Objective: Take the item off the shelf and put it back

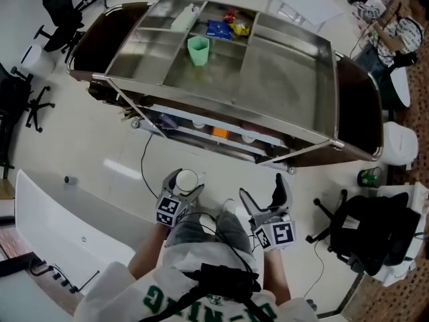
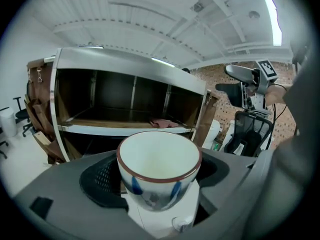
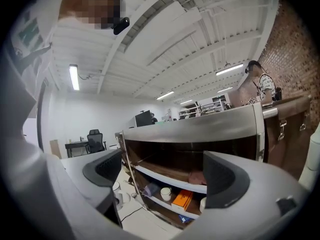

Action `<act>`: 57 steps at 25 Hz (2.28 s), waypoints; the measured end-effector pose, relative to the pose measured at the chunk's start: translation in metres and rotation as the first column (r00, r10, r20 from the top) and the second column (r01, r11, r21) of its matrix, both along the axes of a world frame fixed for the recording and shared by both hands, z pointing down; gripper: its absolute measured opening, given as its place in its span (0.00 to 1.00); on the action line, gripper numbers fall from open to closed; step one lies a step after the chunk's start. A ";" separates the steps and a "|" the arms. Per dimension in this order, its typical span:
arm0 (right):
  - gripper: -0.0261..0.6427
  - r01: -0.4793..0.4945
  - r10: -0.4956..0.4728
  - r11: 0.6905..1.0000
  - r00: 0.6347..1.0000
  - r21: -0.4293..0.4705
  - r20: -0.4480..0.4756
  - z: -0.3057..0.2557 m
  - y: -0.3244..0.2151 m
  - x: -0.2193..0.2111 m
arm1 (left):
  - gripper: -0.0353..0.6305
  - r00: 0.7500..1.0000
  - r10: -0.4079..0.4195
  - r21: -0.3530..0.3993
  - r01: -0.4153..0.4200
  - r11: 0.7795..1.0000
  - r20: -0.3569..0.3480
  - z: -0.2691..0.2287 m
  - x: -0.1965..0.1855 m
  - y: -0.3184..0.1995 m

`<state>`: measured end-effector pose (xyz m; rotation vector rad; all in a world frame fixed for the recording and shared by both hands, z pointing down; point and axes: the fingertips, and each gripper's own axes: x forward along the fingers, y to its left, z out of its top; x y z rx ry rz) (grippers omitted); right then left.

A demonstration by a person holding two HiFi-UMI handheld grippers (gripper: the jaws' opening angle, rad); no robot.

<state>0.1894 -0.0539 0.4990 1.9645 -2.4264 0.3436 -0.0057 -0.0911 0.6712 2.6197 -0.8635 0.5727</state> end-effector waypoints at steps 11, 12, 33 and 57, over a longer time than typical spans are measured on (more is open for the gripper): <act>0.82 0.152 -0.153 0.987 0.988 0.056 0.001 0.194 -0.056 -0.028 | 0.64 0.999 -0.031 0.077 0.034 0.996 -0.040 0.180 0.011 -0.050; 0.82 0.162 -0.162 0.984 0.987 0.076 -0.007 0.214 -0.070 -0.034 | 0.64 0.999 -0.031 0.094 0.034 0.995 -0.041 0.200 0.009 -0.062; 0.82 0.207 -0.178 0.920 0.977 0.333 -0.117 0.467 -0.173 -0.072 | 0.64 0.993 -0.050 0.226 0.072 0.971 -0.104 0.485 -0.007 -0.190; 0.82 0.039 0.008 0.955 0.987 0.294 -0.158 0.498 -0.164 -0.031 | 0.64 0.984 -0.176 0.154 0.177 0.972 -0.016 0.630 0.051 -0.343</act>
